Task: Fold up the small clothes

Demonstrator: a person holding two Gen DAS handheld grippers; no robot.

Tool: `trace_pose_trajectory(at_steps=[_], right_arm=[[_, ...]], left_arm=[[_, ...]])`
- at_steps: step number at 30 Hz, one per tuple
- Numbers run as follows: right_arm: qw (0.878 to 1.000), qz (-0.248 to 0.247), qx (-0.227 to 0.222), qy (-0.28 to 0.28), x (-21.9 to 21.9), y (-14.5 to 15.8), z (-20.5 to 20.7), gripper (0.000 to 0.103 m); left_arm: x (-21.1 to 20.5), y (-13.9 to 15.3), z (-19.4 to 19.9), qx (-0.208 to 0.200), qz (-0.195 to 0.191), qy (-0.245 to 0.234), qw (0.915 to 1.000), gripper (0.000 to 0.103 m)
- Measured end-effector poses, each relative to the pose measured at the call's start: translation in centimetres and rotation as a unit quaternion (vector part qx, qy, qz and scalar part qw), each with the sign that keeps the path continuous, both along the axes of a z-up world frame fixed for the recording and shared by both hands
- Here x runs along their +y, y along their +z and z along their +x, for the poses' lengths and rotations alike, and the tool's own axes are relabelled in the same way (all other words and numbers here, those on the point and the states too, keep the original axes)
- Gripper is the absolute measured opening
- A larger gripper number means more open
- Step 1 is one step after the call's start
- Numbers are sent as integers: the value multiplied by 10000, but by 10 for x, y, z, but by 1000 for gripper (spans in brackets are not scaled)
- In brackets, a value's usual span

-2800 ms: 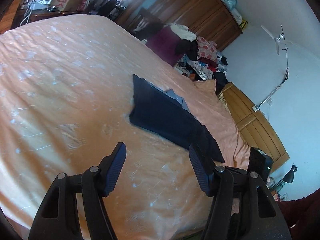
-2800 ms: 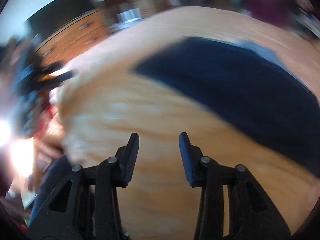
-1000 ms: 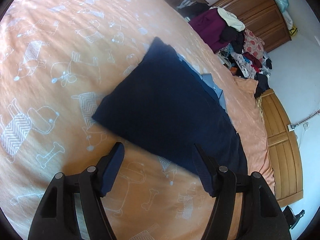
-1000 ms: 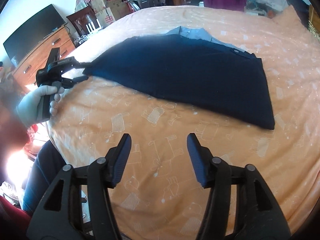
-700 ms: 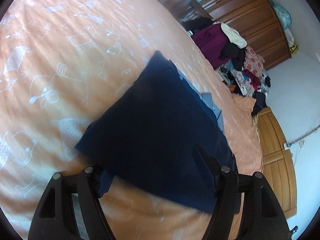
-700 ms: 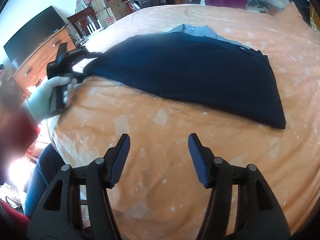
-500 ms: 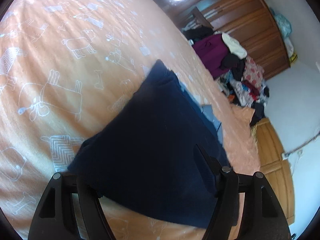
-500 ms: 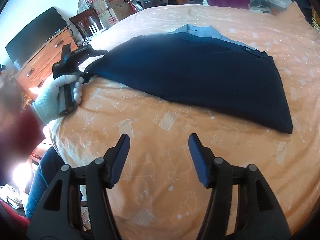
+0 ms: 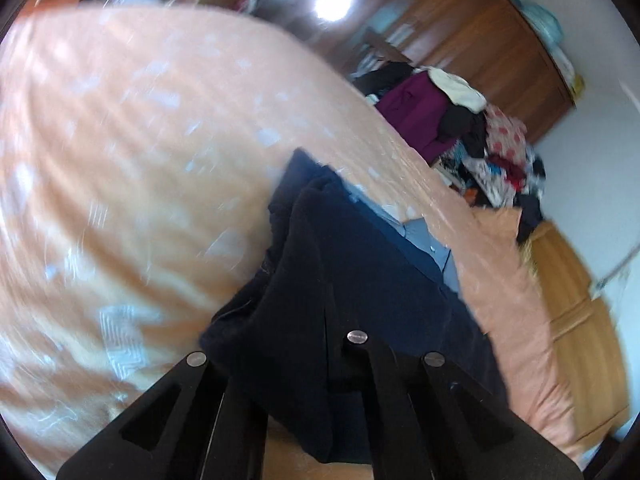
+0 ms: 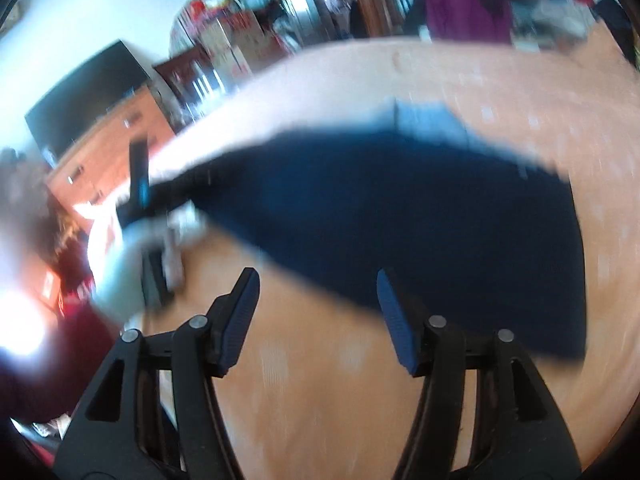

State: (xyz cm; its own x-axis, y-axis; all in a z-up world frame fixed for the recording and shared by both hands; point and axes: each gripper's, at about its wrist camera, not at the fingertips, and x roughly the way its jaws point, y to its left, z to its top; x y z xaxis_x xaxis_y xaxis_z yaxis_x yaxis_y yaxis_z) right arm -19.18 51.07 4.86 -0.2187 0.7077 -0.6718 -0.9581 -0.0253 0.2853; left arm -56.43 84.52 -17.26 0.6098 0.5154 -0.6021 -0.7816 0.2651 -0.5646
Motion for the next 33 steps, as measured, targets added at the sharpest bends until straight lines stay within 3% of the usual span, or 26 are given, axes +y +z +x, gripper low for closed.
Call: trace_pose_trajectory(at_steps=[1, 6, 11, 13, 16, 20, 22, 23, 25, 26, 27, 30, 33], right_arm=[[9998, 42, 139, 120, 28, 11, 4, 79], [9936, -181, 766, 816, 163, 25, -9, 85], [9729, -1295, 987, 1644, 272, -11, -63, 86], [9697, -1613, 912, 1594, 298, -28, -77, 86], [9615, -2009, 1139, 1487, 322, -50, -82, 86], [9581, -2186, 1305, 1312, 336, -65, -80, 86], [9612, -2196, 1060, 1290, 340, -69, -85, 86], [9615, -2220, 968, 1297, 340, -71, -86, 84], [9645, -2178, 738, 1297, 337, -76, -83, 48], [9651, -2132, 817, 1284, 335, -76, -77, 37], [9664, -2013, 1023, 1229, 327, -75, -66, 16], [9780, -1246, 1400, 918, 277, -49, -23, 10], [9819, -673, 1712, 461, 219, -27, 31, 9]], left_arm=[[-4, 7, 8, 164, 215, -107, 9996, 1], [-23, 29, 35, 837, 963, -542, 9903, 1], [-39, 37, 53, 1353, 1408, -898, 9766, 1], [-44, 39, 63, 1528, 1565, -1046, 9702, 1], [-50, 36, 73, 1728, 1712, -1208, 9624, 2], [-52, 32, 90, 1977, 1827, -1460, 9519, 3], [-50, 30, 98, 2032, 1849, -1523, 9494, 3], [-49, 29, 102, 2060, 1853, -1538, 9485, 3], [-49, 28, 106, 2117, 1869, -1568, 9464, 4], [-49, 28, 106, 2132, 1875, -1579, 9458, 4], [-49, 29, 105, 2142, 1863, -1603, 9454, 4], [-55, 39, 106, 1939, 1897, -1817, 9452, 3], [-77, 66, 129, 1639, 2160, -2299, 9347, 3]])
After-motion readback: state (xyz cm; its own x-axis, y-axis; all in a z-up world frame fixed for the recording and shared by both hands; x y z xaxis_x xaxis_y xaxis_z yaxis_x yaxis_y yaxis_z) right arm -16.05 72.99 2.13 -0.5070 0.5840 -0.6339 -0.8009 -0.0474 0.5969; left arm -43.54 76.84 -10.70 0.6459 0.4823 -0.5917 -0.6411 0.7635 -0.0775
